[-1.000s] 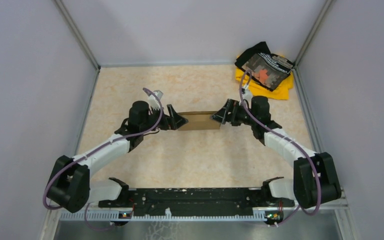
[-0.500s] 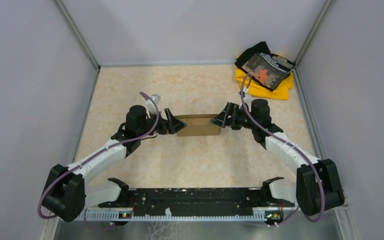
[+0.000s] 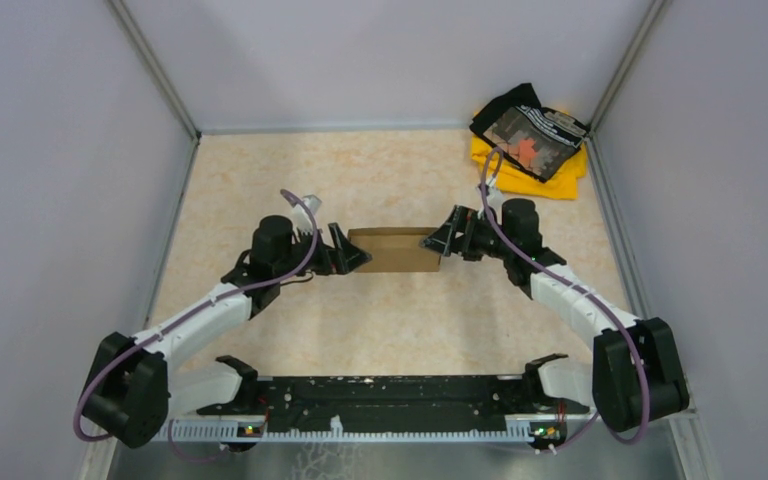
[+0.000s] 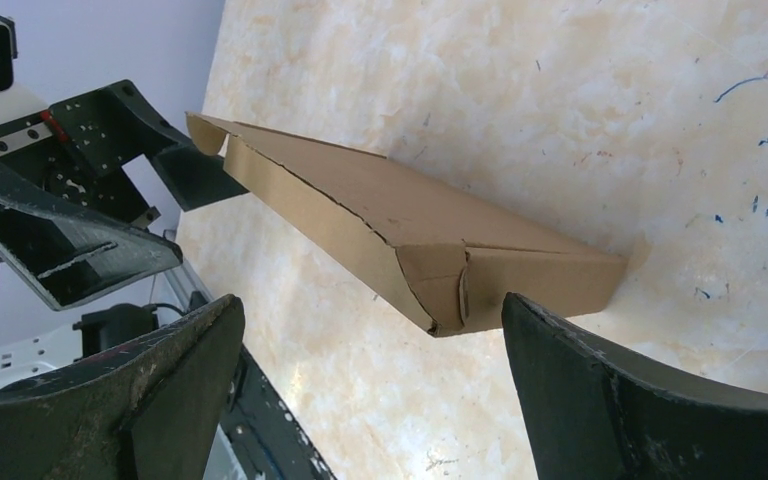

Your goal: Fold the paper box

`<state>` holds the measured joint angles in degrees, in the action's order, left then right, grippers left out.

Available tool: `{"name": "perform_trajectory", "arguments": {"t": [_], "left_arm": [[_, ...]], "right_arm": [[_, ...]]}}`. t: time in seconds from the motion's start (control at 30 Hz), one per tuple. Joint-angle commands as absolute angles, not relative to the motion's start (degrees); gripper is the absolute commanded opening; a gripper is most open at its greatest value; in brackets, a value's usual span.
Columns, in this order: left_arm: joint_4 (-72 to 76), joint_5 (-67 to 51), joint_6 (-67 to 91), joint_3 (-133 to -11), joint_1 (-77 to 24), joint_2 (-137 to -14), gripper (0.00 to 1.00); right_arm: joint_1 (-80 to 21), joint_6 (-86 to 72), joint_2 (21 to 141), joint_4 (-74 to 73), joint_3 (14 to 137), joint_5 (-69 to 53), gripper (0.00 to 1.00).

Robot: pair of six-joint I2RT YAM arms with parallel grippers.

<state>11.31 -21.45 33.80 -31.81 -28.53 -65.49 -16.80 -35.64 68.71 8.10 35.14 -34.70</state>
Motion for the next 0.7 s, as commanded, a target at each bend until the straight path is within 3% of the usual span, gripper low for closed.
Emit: {"name": "perform_trajectory", "arguments": {"t": [0.0,0.67], "left_arm": [[10.23,-20.7,32.73,-33.37,-28.82,-63.48,0.99],[-10.32,-15.2,29.16,-41.87,-28.74,-52.41,0.99]], "right_arm": [[-17.32,-34.15,66.56,7.27,36.65,-33.5,0.99],[-17.28,-32.46,50.33,-23.7,43.01,-20.06,0.99]]}}
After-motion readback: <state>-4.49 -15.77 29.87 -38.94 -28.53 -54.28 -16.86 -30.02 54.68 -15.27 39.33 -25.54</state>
